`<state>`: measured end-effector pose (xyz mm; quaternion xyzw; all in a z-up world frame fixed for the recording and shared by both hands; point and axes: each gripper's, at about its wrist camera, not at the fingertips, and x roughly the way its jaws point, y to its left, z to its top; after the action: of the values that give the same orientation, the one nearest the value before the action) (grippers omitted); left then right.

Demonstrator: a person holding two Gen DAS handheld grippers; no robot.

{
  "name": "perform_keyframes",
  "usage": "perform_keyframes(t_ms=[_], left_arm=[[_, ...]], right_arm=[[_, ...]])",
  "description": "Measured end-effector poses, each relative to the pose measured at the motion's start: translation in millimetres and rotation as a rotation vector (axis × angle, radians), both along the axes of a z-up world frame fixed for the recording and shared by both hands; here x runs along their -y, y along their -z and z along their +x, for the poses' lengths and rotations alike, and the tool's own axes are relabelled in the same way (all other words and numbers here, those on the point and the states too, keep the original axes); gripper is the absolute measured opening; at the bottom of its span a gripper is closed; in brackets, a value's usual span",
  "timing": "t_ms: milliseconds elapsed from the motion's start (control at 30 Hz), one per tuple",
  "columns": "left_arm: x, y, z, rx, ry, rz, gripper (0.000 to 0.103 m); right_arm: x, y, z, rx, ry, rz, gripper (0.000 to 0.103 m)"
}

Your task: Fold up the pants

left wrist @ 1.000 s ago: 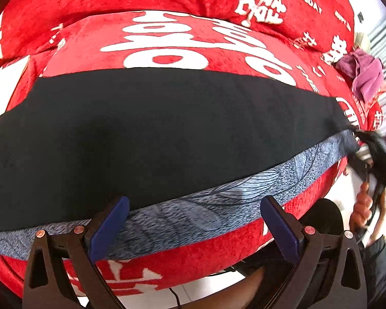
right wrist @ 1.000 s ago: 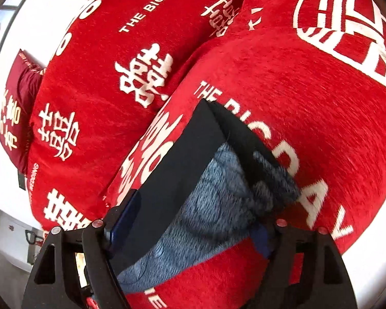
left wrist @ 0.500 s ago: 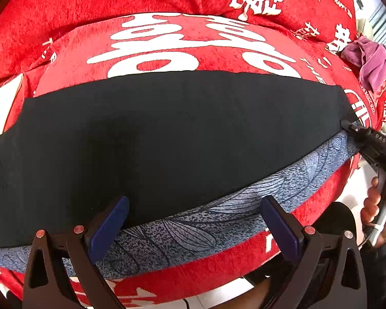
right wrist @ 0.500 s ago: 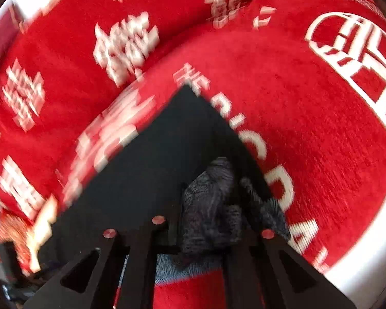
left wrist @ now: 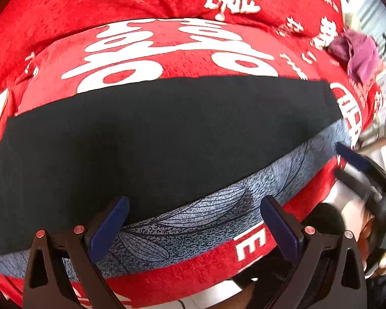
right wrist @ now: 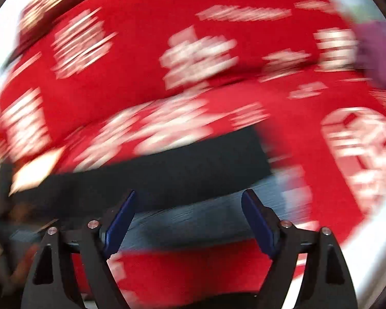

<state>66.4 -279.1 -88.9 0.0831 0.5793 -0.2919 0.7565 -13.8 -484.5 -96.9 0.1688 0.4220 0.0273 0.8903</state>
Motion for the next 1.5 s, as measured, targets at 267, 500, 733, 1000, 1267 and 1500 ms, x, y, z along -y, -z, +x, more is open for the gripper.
perform_keyframes(t_ms=[267, 500, 733, 1000, 1267, 1500], left_arm=[[-62, 9, 18, 0.001, -0.125, -0.017, 0.102], [-68, 3, 23, -0.006, -0.173, -0.045, 0.102], [-39, 13, 48, 0.016, -0.176, 0.039, 0.102], [-86, 10, 56, 0.075, -0.283, 0.078, 0.102], [-151, 25, 79, 0.050, -0.396, 0.115, 0.102], [-255, 15, 65, 0.044, -0.528, 0.084, 0.101]], right_arm=[[56, 38, -1, -0.051, 0.068, 0.095, 0.085], [79, 1, -18, -0.013, 0.187, -0.055, 0.084], [29, -17, 68, 0.107, 0.088, -0.205, 0.103], [40, 43, 88, -0.119, 0.212, -0.340, 0.103], [33, 47, 86, -0.074, 0.258, -0.359, 0.103], [34, 49, 90, -0.076, 0.261, -0.365, 0.103]])
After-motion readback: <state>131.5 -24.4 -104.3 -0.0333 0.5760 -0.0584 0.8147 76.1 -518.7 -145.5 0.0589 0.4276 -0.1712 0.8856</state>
